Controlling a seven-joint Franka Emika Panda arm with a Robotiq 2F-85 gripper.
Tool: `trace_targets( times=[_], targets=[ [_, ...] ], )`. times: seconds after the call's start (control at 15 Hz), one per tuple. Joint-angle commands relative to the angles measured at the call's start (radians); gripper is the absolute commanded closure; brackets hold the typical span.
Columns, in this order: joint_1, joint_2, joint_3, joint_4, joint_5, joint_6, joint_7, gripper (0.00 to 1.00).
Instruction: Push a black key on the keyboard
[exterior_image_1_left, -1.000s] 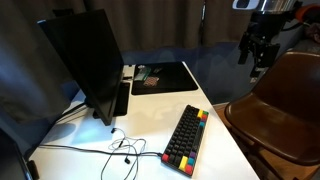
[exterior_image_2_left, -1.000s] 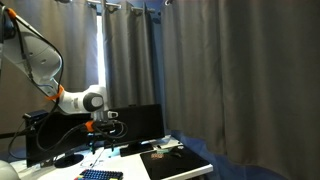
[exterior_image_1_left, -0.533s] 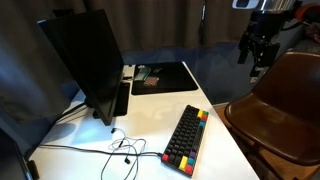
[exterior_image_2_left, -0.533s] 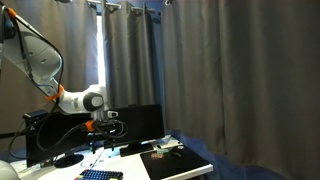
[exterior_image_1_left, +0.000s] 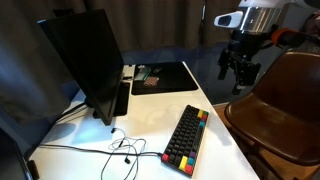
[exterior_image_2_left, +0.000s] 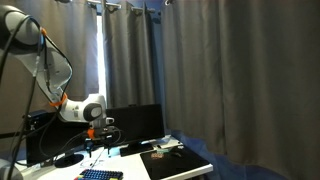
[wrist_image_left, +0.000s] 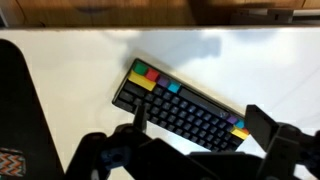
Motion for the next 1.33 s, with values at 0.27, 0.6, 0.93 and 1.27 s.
trace_targets(
  times=[0.27,0.6,0.93,1.27],
  targets=[
    [-0.058,0.365,0.123,0.192,0.005,0.273,-0.091,0.0],
    [-0.109,0.528,0.188,0.288,-0.073,0.335,-0.087,0.0],
    [-0.135,0.613,0.196,0.35,-0.163,0.344,-0.072,0.5],
    [-0.155,0.661,0.204,0.38,-0.2,0.34,-0.073,0.84]
  ],
)
